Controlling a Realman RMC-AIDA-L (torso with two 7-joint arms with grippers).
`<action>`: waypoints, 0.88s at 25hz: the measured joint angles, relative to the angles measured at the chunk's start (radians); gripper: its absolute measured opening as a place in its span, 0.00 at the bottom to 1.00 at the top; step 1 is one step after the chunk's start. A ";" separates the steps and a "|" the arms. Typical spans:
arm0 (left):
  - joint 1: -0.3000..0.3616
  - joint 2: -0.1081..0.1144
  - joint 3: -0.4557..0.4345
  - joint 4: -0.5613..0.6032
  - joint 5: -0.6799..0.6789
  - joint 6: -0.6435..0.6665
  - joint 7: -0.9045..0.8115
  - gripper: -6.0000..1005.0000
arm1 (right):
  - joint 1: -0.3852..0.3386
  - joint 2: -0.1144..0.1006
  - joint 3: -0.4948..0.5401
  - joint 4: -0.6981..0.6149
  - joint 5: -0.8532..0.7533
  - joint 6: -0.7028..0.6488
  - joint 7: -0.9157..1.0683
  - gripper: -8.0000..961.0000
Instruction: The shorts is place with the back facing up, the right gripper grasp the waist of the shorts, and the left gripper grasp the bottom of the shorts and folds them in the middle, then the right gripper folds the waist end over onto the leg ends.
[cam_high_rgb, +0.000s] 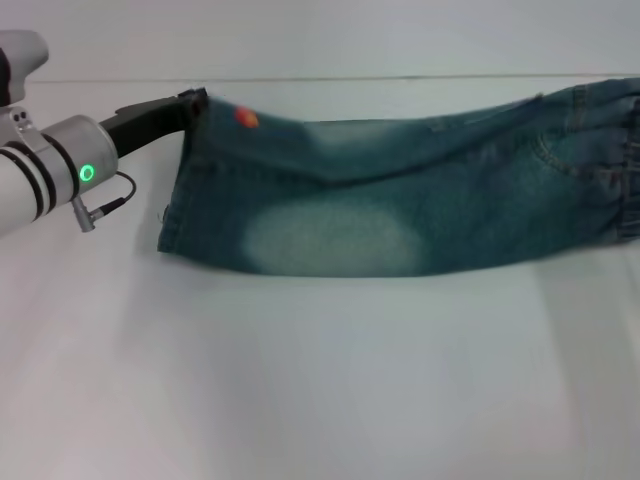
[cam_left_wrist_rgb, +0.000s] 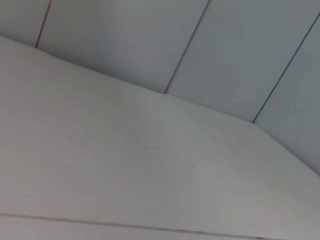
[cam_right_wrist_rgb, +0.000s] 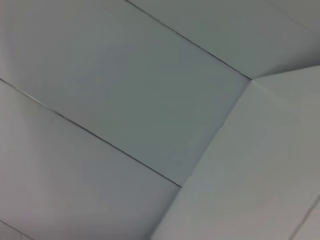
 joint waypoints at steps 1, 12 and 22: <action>0.002 0.000 0.000 0.000 -0.007 0.009 0.002 0.06 | 0.000 0.000 -0.010 -0.002 -0.004 0.010 -0.025 0.05; 0.051 -0.001 0.050 0.040 -0.019 0.164 0.003 0.36 | -0.116 -0.006 -0.177 -0.082 -0.028 -0.043 -0.023 0.39; 0.108 -0.007 0.077 0.060 -0.054 0.349 0.054 0.85 | -0.264 -0.006 -0.233 -0.167 -0.098 -0.106 0.013 0.69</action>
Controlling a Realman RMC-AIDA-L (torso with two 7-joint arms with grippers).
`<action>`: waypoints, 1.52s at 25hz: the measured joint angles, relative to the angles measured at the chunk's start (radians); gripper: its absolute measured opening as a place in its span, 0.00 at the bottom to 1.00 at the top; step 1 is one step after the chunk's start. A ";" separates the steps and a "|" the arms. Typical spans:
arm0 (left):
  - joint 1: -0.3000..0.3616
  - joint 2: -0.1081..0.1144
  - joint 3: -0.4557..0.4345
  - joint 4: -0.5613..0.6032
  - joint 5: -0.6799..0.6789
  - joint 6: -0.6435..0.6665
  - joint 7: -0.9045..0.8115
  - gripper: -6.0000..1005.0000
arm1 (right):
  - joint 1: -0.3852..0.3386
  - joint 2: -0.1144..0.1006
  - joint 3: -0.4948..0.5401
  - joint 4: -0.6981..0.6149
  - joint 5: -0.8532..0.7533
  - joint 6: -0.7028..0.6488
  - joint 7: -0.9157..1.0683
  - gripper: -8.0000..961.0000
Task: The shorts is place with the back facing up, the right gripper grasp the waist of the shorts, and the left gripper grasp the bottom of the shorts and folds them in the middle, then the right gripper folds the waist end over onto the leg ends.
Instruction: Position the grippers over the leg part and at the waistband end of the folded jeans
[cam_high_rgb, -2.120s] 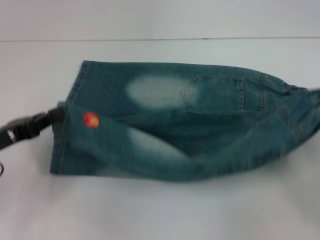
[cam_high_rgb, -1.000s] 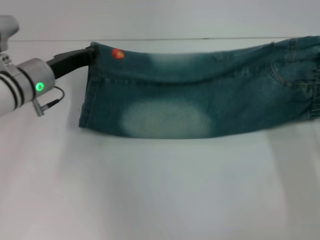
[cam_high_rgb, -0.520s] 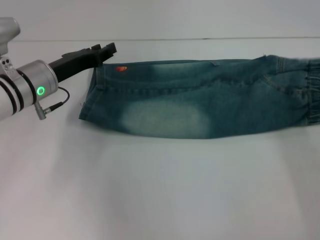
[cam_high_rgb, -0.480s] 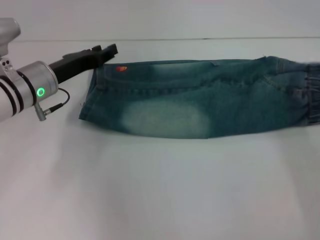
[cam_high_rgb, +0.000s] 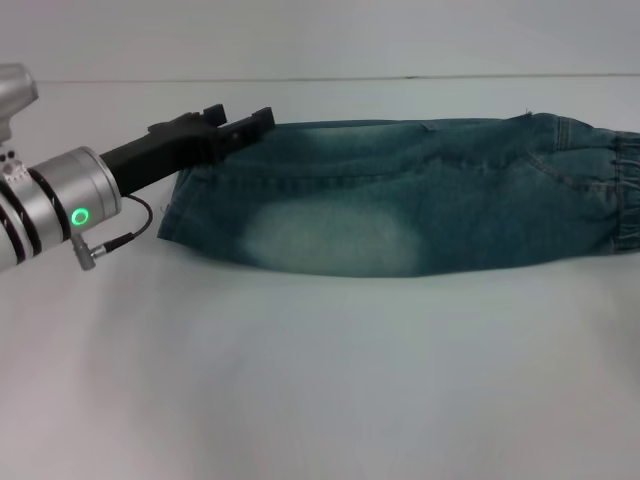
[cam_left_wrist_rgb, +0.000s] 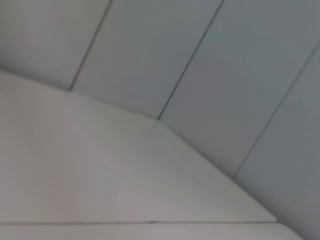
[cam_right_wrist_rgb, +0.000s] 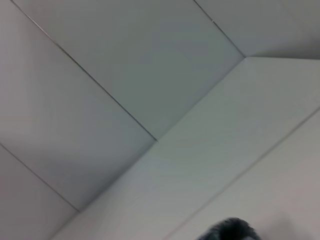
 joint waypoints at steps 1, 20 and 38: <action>0.006 0.000 0.001 -0.009 -0.017 0.013 0.031 0.87 | 0.004 -0.003 0.000 -0.002 -0.008 0.015 -0.005 0.73; 0.020 0.000 0.027 -0.117 -0.041 0.069 0.248 0.90 | 0.106 0.004 0.002 -0.042 -0.128 0.183 -0.129 0.87; 0.015 -0.002 0.078 -0.134 -0.041 0.060 0.278 0.90 | 0.171 0.004 -0.048 -0.034 -0.128 0.289 -0.126 0.83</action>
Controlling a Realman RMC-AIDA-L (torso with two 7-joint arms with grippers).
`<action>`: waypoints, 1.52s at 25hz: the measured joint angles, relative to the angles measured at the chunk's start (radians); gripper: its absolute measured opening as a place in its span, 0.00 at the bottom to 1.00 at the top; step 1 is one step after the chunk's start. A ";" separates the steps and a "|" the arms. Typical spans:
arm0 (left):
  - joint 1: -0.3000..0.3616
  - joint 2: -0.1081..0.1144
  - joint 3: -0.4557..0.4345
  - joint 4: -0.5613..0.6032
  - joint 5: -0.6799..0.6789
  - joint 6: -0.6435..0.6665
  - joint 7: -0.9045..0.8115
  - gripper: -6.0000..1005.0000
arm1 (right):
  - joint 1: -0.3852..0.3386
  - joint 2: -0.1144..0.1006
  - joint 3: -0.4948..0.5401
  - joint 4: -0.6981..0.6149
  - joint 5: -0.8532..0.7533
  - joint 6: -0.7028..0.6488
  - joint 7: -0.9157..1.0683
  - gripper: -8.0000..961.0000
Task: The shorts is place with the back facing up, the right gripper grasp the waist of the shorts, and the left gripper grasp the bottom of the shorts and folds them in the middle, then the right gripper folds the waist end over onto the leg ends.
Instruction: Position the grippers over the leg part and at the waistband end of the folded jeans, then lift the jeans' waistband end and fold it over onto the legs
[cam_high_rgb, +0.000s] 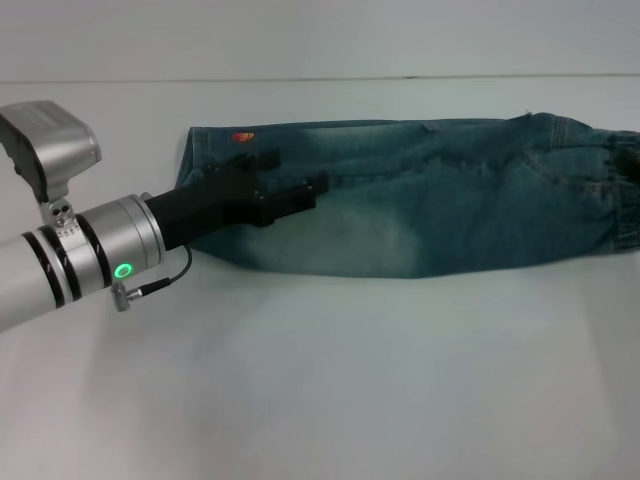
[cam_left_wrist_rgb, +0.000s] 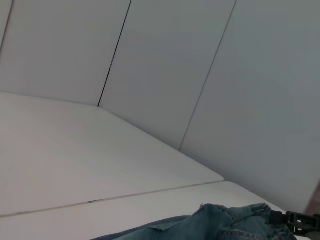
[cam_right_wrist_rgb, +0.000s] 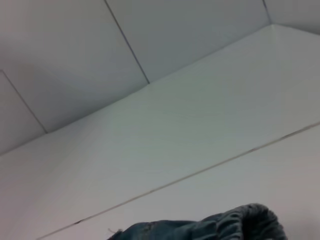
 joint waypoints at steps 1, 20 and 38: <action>0.000 0.000 0.000 0.000 0.000 0.000 0.000 0.90 | -0.001 0.000 -0.009 0.000 0.000 0.001 0.009 0.82; -0.050 -0.002 -0.099 -0.427 -0.255 -0.043 0.814 0.81 | -0.093 0.001 -0.129 -0.091 -0.002 -0.204 0.117 0.35; -0.110 -0.002 -0.523 -0.715 -0.261 -0.390 1.378 0.21 | -0.178 0.002 -0.120 -0.319 0.002 -0.661 0.447 0.15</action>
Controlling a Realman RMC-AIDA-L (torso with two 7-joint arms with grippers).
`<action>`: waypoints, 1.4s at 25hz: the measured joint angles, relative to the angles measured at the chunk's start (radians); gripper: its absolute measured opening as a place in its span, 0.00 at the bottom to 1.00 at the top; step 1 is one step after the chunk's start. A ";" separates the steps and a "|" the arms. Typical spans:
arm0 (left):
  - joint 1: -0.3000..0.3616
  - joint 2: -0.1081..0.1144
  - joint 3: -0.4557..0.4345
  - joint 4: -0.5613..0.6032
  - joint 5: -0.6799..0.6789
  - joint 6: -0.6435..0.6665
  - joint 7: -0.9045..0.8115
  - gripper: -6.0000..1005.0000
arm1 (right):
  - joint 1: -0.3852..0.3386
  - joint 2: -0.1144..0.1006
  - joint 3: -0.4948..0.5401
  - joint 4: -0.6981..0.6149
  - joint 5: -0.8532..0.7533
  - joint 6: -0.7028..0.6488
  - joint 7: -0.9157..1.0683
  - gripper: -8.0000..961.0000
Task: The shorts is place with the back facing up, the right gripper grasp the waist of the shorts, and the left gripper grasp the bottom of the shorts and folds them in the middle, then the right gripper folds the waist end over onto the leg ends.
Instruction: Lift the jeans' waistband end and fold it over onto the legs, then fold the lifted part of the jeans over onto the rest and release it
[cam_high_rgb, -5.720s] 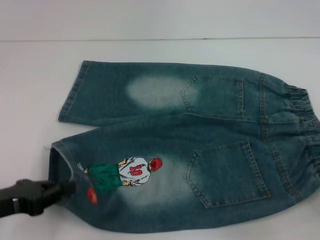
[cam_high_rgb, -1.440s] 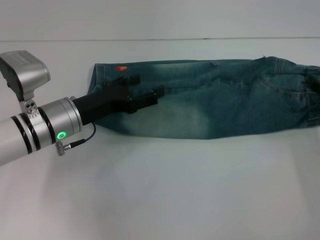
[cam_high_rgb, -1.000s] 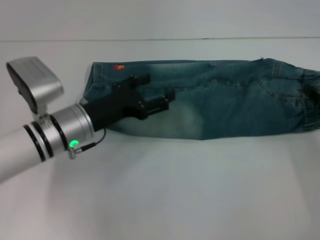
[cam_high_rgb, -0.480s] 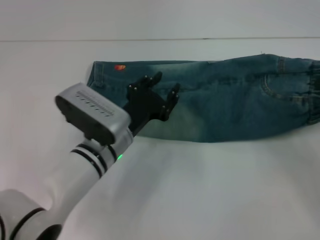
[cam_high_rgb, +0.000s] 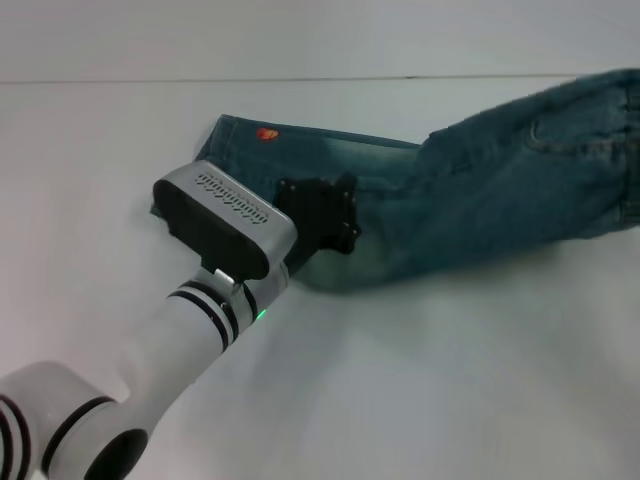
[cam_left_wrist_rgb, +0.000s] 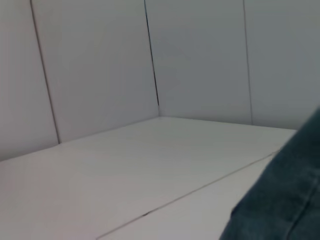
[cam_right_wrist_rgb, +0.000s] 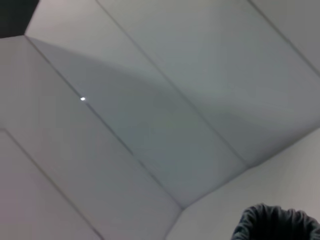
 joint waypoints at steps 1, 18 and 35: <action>-0.005 0.000 0.001 -0.002 0.000 -0.015 0.000 0.16 | 0.019 0.000 -0.007 -0.012 -0.006 -0.002 0.025 0.15; 0.019 0.000 -0.007 -0.028 0.050 -0.053 -0.001 0.01 | 0.515 0.000 -0.258 -0.061 -0.319 0.263 0.242 0.14; 0.207 0.000 -0.001 -0.057 0.052 0.111 0.004 0.01 | 0.803 0.021 -0.561 0.204 -0.312 0.656 0.090 0.20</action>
